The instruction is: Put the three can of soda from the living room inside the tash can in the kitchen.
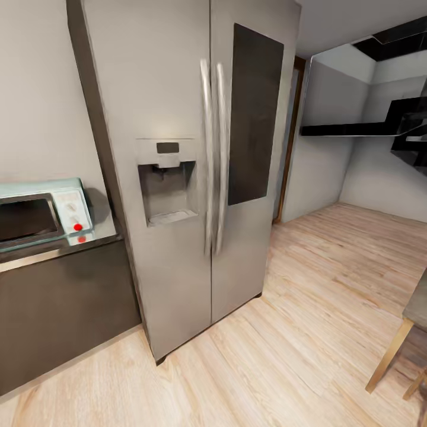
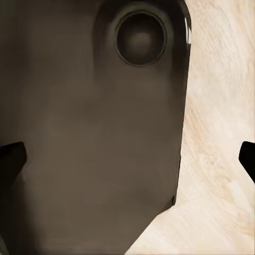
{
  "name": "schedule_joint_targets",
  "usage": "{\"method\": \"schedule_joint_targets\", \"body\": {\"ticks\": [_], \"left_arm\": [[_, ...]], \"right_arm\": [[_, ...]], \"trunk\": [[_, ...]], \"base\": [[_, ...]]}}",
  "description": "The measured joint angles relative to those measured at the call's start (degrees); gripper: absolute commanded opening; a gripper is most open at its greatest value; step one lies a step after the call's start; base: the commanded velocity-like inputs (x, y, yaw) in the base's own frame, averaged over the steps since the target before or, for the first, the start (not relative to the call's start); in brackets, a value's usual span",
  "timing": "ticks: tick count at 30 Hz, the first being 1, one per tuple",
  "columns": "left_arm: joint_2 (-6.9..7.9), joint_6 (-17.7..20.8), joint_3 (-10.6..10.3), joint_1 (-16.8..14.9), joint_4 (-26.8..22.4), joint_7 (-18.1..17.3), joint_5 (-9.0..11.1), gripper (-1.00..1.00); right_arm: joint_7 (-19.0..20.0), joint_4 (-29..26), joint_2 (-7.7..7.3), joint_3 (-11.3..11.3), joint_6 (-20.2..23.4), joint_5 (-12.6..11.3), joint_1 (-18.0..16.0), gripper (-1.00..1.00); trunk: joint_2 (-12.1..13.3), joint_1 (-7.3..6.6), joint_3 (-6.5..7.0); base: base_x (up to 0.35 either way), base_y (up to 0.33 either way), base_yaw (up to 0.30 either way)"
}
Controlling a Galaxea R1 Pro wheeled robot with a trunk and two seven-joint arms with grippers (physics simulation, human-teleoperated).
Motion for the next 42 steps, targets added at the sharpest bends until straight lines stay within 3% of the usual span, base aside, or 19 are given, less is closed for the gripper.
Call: {"method": "schedule_joint_targets", "body": {"ticks": [24, 31, 42], "left_arm": [[0.1, 0.09, -0.26, -0.01, 0.53, 0.19, -0.26, 1.0], [-0.03, 0.09, -0.33, -0.7, -0.09, 0.11, -0.13, 1.0], [0.07, 0.01, -0.46, -0.88, -0.25, -0.16, -0.12, 1.0]], "right_arm": [[-0.27, -0.11, -0.14, -0.11, 0.12, 0.07, 0.08, 1.0], [-0.25, -0.17, 0.81, -0.22, 0.16, 0.38, 0.08, 1.0], [-0.18, -0.1, 0.95, -0.26, 0.18, 0.44, 0.08, 1.0]], "trunk": [[0.03, -0.01, 0.0], [0.03, 0.0, -0.2], [0.03, -0.01, -0.62]], "base": [[-0.003, 0.001, 0.002], [-0.227, 0.078, 0.165], [-0.12, 0.018, 0.146]]}}
